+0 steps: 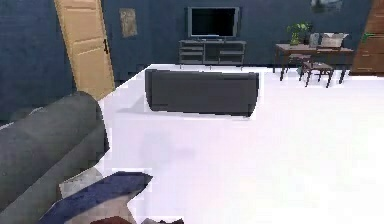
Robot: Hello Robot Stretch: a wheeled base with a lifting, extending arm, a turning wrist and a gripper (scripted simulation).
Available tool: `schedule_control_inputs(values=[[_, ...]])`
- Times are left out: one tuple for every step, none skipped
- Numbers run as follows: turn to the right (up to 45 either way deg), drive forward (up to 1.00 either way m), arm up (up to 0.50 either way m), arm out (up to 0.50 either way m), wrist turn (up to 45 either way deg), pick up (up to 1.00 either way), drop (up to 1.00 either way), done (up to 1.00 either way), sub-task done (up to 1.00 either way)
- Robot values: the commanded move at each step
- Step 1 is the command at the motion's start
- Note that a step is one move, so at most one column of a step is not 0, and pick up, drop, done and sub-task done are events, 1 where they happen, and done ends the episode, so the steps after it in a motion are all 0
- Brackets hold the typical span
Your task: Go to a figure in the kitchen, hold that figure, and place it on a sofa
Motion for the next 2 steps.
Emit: schedule_control_inputs(values=[[0.0, 1.0, 0.0, 0.0, 0.0, 0.0, 0.0, 0.0, 0.0], [0.0, 1.0, 0.0, 0.0, 0.0, 0.0, 0.0, 0.0, 0.0]])
